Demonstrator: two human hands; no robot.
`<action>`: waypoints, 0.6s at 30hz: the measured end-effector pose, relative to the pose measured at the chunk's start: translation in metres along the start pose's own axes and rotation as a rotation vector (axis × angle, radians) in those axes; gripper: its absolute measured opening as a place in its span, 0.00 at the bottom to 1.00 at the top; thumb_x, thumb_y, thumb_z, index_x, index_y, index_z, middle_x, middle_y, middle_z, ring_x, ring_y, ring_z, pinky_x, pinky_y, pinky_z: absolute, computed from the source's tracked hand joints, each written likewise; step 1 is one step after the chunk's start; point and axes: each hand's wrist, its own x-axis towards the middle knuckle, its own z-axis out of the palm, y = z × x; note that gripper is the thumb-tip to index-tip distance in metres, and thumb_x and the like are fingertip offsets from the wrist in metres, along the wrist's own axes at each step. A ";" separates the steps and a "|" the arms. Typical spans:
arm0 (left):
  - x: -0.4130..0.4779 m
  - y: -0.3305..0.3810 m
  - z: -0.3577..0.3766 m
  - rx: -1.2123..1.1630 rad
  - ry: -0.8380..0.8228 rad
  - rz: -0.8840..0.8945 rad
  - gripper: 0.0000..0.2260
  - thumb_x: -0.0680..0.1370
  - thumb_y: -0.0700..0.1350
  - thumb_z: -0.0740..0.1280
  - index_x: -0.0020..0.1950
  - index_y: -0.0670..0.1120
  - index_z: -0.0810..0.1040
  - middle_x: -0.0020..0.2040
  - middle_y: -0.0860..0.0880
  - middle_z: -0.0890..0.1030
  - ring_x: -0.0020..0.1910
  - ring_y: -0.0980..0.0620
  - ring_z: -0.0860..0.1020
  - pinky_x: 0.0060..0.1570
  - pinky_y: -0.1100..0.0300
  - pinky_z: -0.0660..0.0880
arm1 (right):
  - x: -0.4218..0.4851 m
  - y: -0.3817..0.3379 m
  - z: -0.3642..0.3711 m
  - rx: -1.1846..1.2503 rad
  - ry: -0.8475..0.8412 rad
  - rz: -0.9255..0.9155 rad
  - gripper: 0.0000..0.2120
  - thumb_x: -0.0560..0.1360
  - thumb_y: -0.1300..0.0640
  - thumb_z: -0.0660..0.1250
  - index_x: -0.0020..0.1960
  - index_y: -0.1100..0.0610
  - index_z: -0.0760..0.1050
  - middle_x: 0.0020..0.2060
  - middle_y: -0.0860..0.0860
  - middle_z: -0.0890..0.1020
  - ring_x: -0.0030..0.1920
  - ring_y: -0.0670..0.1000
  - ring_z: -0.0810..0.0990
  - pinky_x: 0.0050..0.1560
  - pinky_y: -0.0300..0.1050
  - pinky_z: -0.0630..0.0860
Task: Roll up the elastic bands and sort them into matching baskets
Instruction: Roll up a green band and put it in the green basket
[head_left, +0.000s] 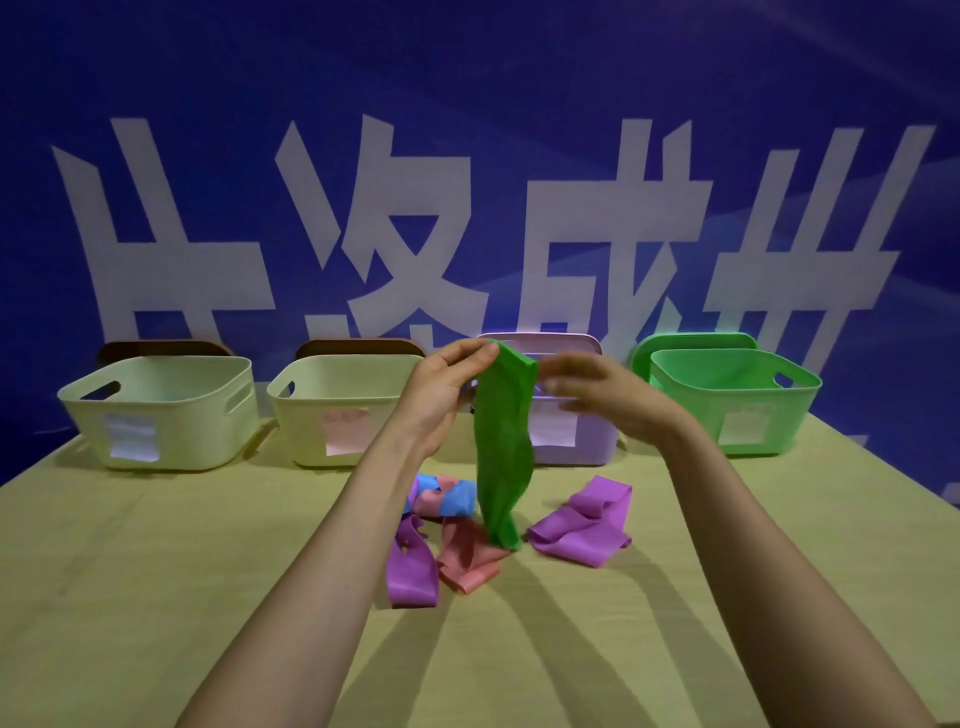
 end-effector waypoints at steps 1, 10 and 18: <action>0.000 0.000 0.003 0.029 0.005 0.009 0.02 0.77 0.40 0.66 0.47 0.45 0.79 0.42 0.50 0.82 0.38 0.57 0.80 0.38 0.65 0.77 | -0.002 -0.013 0.002 0.160 0.047 -0.034 0.11 0.80 0.58 0.61 0.61 0.57 0.75 0.56 0.55 0.81 0.56 0.52 0.80 0.58 0.47 0.77; -0.002 -0.002 0.006 0.145 0.077 0.160 0.05 0.76 0.39 0.68 0.41 0.46 0.80 0.44 0.43 0.81 0.47 0.47 0.79 0.54 0.50 0.75 | 0.001 -0.048 0.010 0.004 0.121 -0.137 0.12 0.73 0.59 0.71 0.56 0.59 0.78 0.49 0.59 0.82 0.50 0.55 0.83 0.52 0.51 0.81; -0.008 0.002 0.005 0.213 0.166 0.226 0.05 0.72 0.41 0.73 0.45 0.45 0.78 0.43 0.49 0.81 0.43 0.56 0.79 0.46 0.65 0.75 | 0.006 -0.053 0.016 -0.388 0.235 -0.275 0.08 0.77 0.55 0.67 0.53 0.57 0.81 0.45 0.52 0.83 0.45 0.50 0.81 0.50 0.46 0.80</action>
